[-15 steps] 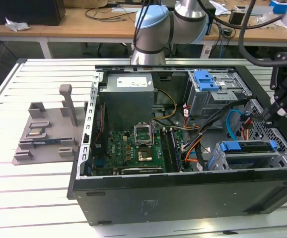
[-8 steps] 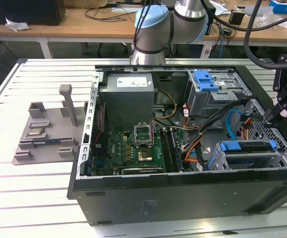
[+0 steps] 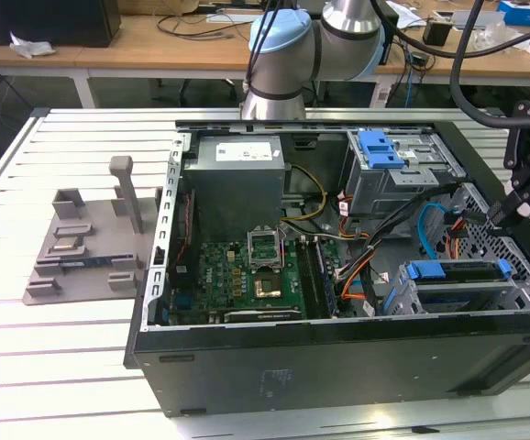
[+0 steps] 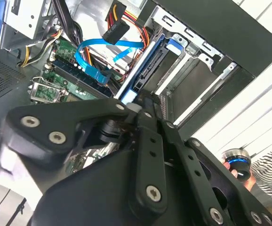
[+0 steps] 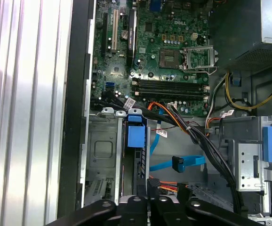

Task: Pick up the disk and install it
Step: 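Insert the first disk wire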

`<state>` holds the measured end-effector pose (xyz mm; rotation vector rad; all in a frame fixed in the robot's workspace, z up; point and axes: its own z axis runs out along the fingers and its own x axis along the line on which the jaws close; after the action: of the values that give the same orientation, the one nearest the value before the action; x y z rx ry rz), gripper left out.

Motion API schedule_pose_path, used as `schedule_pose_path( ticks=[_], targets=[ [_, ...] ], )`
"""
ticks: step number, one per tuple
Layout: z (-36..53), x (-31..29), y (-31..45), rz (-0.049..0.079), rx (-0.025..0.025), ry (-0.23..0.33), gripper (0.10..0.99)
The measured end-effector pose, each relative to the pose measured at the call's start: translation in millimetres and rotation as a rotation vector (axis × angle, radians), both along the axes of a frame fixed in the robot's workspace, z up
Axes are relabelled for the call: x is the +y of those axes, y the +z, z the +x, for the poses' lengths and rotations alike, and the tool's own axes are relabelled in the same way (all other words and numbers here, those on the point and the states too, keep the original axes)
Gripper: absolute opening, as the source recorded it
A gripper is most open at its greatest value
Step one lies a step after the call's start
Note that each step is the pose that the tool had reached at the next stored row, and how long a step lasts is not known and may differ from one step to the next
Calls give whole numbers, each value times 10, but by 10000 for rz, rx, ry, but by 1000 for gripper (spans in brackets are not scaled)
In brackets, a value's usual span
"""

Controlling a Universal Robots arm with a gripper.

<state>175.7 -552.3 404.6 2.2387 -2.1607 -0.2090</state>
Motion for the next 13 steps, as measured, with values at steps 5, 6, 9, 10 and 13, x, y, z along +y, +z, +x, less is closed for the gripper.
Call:
schedule_pose_path(
  ticks=[5,6,9,10,13],
  targets=[
    [6,1,-6,-35,1,-9,420],
    [26,1,-15,-167,1,-154,420],
    [71,5,-49,-222,3,-365,420],
    [91,17,-64,-224,6,-391,420],
    [166,238,-176,-223,33,-411,420]
  ],
)
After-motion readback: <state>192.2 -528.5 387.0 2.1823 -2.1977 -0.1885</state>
